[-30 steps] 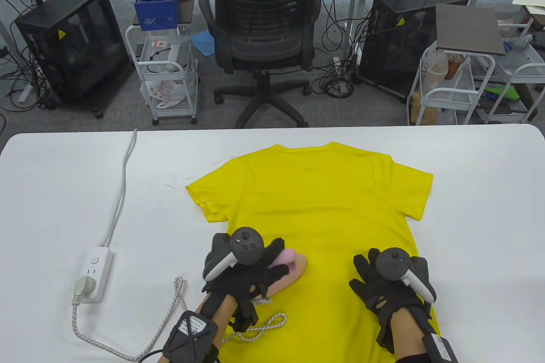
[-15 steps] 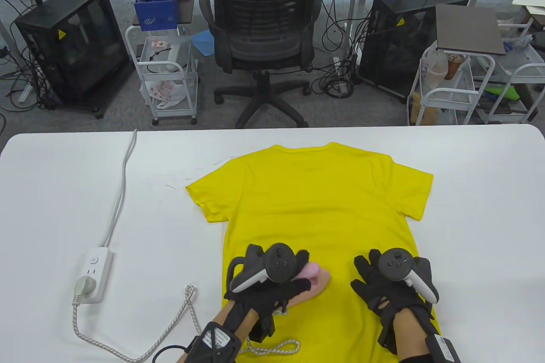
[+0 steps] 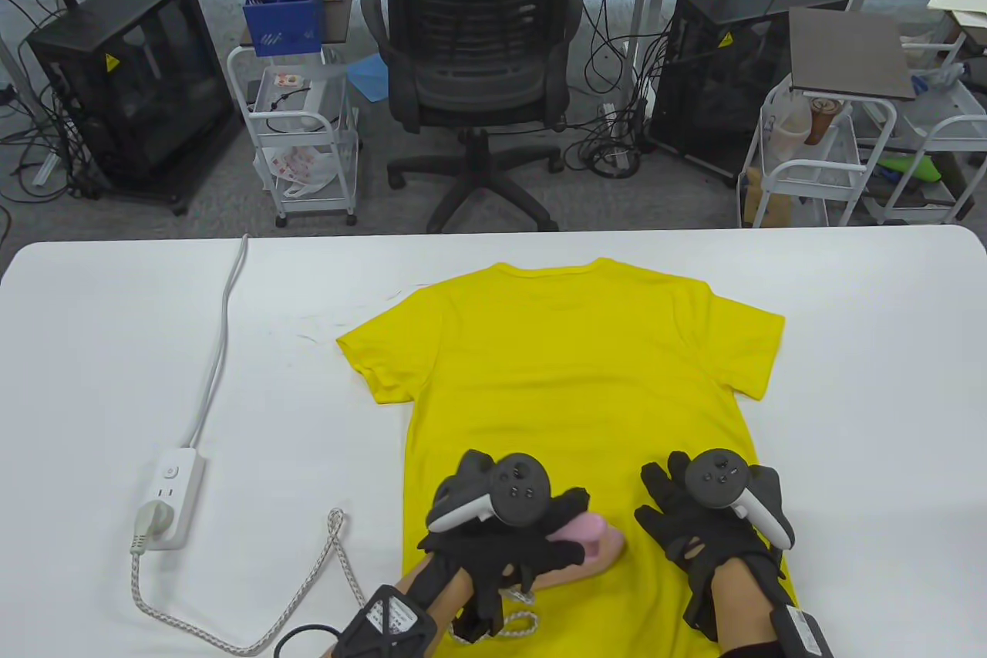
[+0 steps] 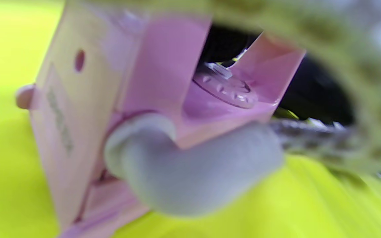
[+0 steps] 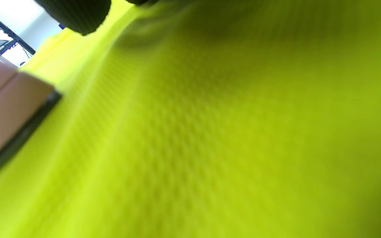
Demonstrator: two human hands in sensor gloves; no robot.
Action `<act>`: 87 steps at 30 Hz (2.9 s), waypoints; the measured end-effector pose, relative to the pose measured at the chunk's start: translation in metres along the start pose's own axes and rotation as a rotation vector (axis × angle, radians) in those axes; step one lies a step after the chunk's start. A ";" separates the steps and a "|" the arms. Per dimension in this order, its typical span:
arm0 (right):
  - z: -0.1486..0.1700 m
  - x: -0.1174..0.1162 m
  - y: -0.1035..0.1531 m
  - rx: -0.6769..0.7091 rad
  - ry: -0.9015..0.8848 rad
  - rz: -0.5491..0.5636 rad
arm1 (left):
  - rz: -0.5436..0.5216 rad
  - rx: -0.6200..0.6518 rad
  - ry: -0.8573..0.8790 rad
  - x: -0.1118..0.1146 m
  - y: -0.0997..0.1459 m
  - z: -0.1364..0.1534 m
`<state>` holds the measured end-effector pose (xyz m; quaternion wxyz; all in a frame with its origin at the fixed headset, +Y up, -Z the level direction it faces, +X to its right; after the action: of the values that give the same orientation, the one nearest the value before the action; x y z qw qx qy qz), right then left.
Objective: Iron t-shirt with electric iron on table
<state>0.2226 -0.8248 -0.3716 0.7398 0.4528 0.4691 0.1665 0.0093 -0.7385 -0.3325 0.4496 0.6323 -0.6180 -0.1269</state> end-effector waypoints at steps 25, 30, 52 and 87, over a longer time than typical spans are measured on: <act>0.001 0.000 0.000 0.004 -0.007 0.002 | -0.064 -0.041 -0.024 -0.019 -0.010 0.023; 0.000 -0.001 0.000 0.000 0.003 -0.002 | -0.179 -0.246 -0.047 -0.045 -0.027 0.063; 0.000 -0.001 0.000 0.006 0.008 -0.009 | -0.179 -0.408 0.062 -0.079 -0.081 0.120; 0.000 0.000 0.000 0.004 -0.001 -0.004 | -0.290 -0.515 -0.028 -0.068 0.027 0.138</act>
<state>0.2229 -0.8247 -0.3716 0.7394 0.4534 0.4700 0.1638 -0.1215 -0.7300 -0.4178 0.5639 0.5773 -0.4750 -0.3510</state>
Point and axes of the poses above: the tracker on the back of each hand, its own z axis roughly to the little-finger side, its own y axis roughly from the fingertips to the wrist, x = y × z, the point moved 5 cm from there along -y, roughly from the wrist to the fingertips, and after that the axes turned 8 degrees about -z, right-handed, at the moved point
